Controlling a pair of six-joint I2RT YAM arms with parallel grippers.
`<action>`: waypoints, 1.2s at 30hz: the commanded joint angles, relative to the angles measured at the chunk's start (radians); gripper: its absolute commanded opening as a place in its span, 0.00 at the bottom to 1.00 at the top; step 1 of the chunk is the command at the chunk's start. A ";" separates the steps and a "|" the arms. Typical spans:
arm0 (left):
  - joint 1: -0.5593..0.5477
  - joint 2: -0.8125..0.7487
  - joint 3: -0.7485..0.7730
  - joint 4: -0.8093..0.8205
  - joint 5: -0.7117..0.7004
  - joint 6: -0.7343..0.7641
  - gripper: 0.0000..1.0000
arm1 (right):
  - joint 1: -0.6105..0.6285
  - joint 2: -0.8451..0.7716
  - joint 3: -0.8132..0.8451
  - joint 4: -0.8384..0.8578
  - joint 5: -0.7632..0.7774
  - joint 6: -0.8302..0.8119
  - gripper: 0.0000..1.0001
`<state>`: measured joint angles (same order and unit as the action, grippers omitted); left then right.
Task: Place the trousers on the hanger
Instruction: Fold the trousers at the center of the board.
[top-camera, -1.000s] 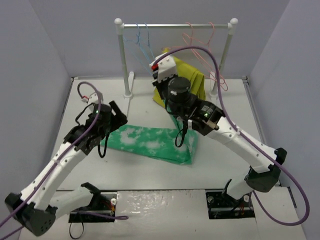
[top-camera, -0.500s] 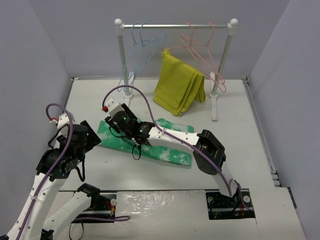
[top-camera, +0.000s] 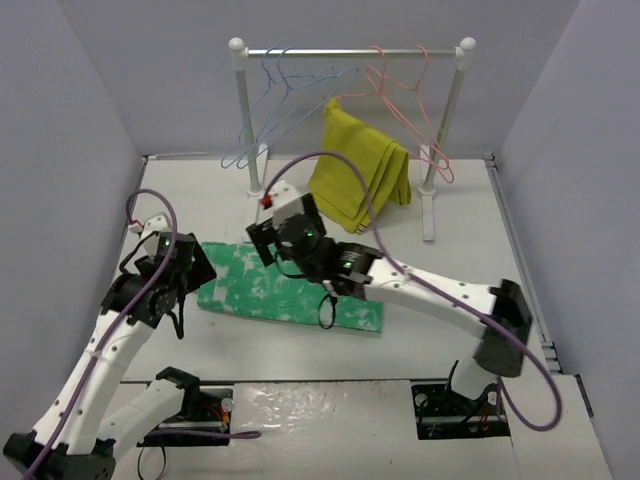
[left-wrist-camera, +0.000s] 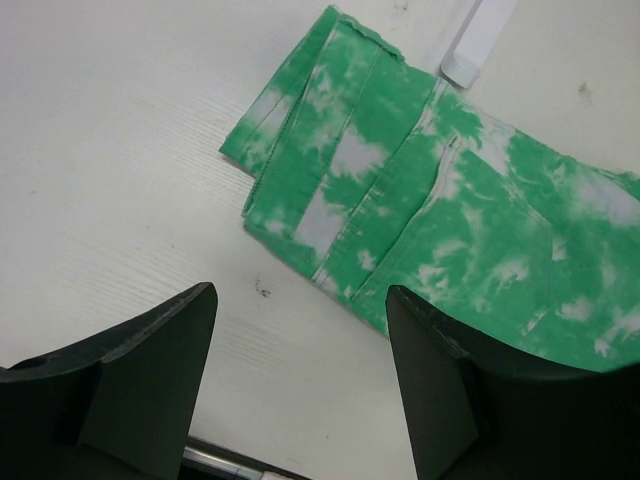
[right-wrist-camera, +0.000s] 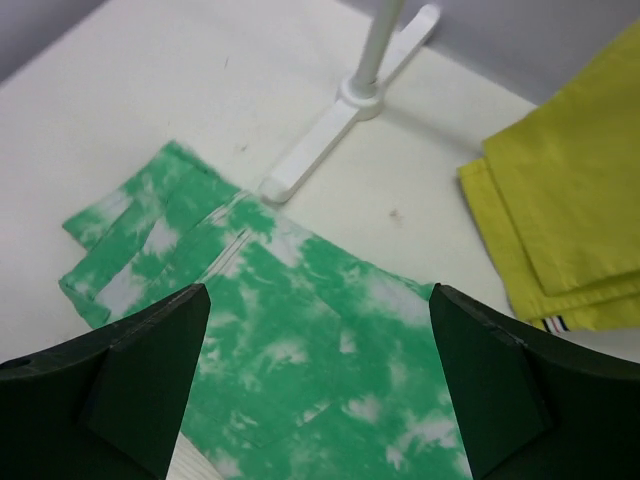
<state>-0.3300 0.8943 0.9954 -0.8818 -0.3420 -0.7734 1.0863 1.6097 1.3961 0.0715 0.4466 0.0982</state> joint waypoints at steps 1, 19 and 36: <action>0.082 0.154 0.062 0.116 0.113 0.061 0.70 | -0.062 -0.202 -0.147 -0.026 0.050 0.112 0.93; 0.388 0.478 -0.009 0.229 0.443 0.147 0.72 | -0.310 -0.583 -0.612 -0.062 -0.075 0.281 0.95; 0.406 0.463 -0.279 0.542 0.498 0.073 0.72 | -0.354 -0.633 -0.663 -0.059 -0.164 0.259 0.95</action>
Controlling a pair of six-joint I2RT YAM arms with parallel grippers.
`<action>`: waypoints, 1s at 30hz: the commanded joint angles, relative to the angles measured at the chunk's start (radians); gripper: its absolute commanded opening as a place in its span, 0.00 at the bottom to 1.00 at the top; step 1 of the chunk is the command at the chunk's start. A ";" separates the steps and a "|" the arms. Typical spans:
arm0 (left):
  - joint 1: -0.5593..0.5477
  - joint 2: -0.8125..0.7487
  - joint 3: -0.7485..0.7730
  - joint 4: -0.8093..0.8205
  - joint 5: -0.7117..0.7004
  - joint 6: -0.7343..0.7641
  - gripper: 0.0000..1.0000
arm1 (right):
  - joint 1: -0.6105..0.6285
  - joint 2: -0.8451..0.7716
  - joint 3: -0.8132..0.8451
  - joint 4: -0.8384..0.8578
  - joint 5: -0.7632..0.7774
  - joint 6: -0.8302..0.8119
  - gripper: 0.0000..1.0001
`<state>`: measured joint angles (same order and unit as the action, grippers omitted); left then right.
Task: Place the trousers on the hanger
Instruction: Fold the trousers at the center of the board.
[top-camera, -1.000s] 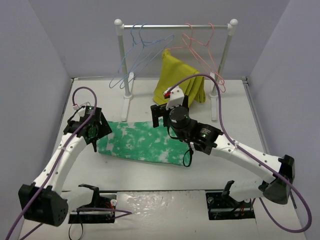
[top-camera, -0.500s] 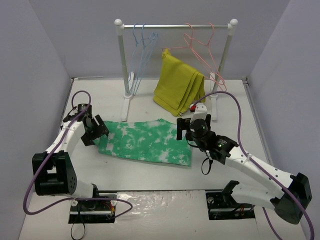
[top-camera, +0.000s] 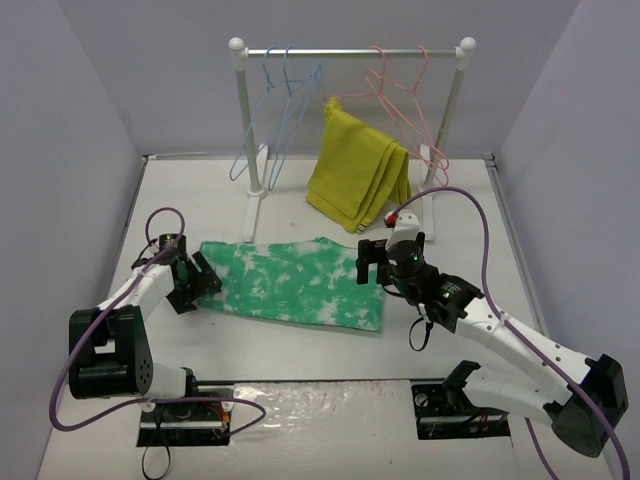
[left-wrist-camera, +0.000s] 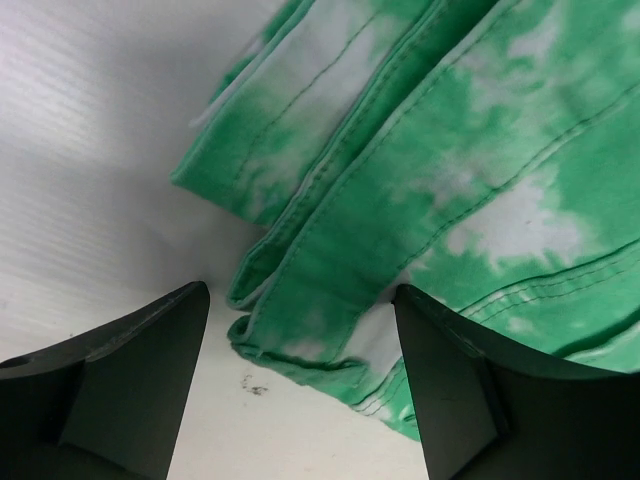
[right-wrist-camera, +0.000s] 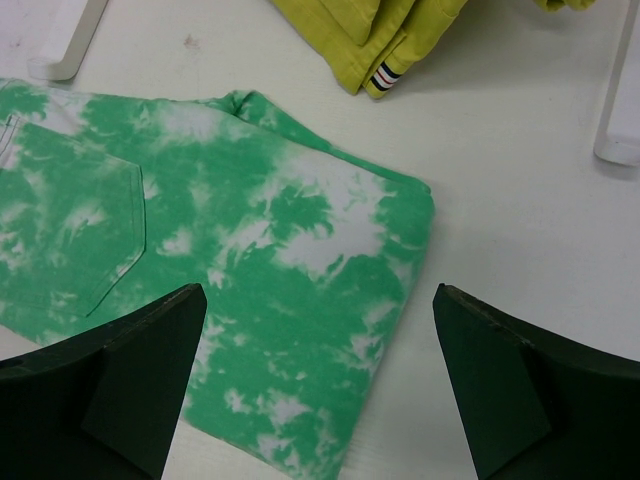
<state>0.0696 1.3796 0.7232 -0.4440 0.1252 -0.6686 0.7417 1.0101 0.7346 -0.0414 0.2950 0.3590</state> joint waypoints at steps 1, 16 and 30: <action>0.006 -0.025 -0.020 0.112 0.037 -0.038 0.72 | -0.011 -0.037 -0.003 0.054 -0.013 -0.002 0.95; 0.002 -0.120 -0.007 0.025 0.004 -0.073 0.05 | -0.024 -0.024 0.006 0.054 -0.022 -0.008 0.95; -0.059 -0.147 0.521 -0.189 0.029 0.061 0.00 | -0.045 -0.017 0.025 0.054 -0.008 -0.020 0.95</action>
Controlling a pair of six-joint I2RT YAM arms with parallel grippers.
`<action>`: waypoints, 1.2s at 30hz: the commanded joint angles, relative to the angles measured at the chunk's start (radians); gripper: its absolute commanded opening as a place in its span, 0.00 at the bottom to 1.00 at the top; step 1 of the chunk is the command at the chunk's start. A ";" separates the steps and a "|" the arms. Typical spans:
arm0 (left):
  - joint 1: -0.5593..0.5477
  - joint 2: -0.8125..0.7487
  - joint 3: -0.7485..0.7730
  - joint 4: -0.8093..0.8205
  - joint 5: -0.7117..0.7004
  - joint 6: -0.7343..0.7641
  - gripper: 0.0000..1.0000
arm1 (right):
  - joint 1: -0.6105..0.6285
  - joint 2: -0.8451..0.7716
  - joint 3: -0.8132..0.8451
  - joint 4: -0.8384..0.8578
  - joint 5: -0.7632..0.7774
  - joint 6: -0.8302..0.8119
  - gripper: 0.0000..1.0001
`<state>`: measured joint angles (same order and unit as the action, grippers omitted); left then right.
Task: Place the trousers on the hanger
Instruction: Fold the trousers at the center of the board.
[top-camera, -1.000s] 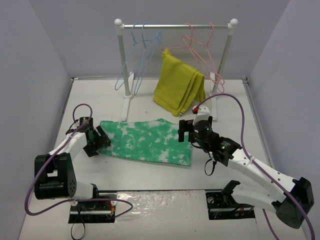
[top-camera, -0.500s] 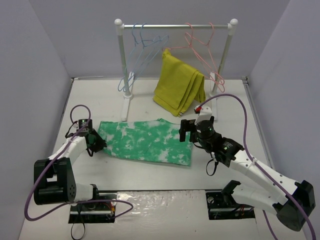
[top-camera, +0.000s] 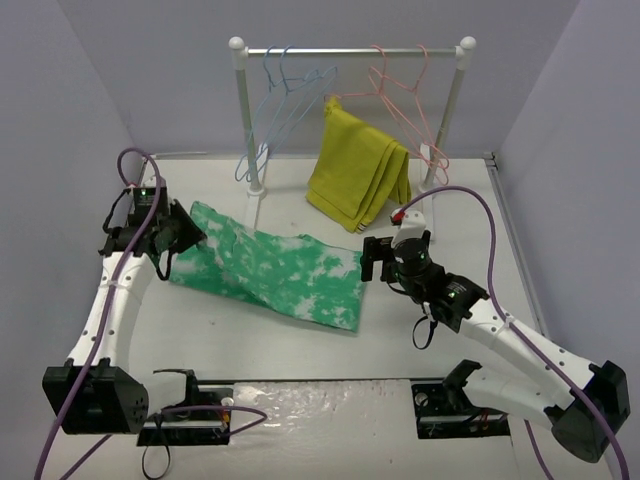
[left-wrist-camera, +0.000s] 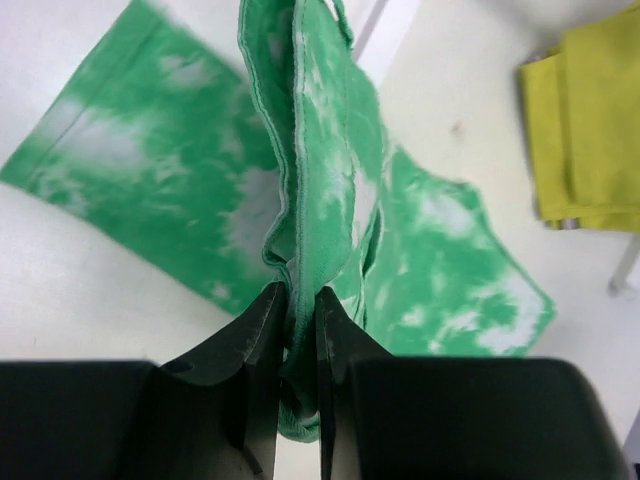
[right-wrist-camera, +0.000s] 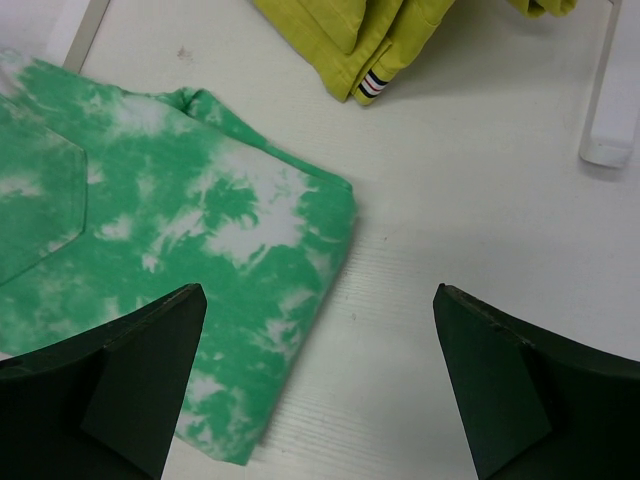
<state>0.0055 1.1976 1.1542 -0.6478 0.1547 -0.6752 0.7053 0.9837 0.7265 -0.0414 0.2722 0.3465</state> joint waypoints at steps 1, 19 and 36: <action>0.005 0.042 0.099 0.021 -0.009 0.100 0.00 | -0.009 0.012 0.033 0.054 0.013 -0.007 0.95; 0.059 0.130 -0.022 0.197 -0.066 0.247 0.00 | -0.007 0.420 -0.007 0.284 -0.132 0.391 0.90; 0.060 0.068 -0.079 0.179 -0.075 0.226 0.00 | -0.035 0.398 -0.076 0.109 -0.110 0.381 0.00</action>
<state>0.0677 1.3569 1.0800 -0.5174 0.0815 -0.4287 0.6995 1.5164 0.6182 0.2801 0.0529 0.8090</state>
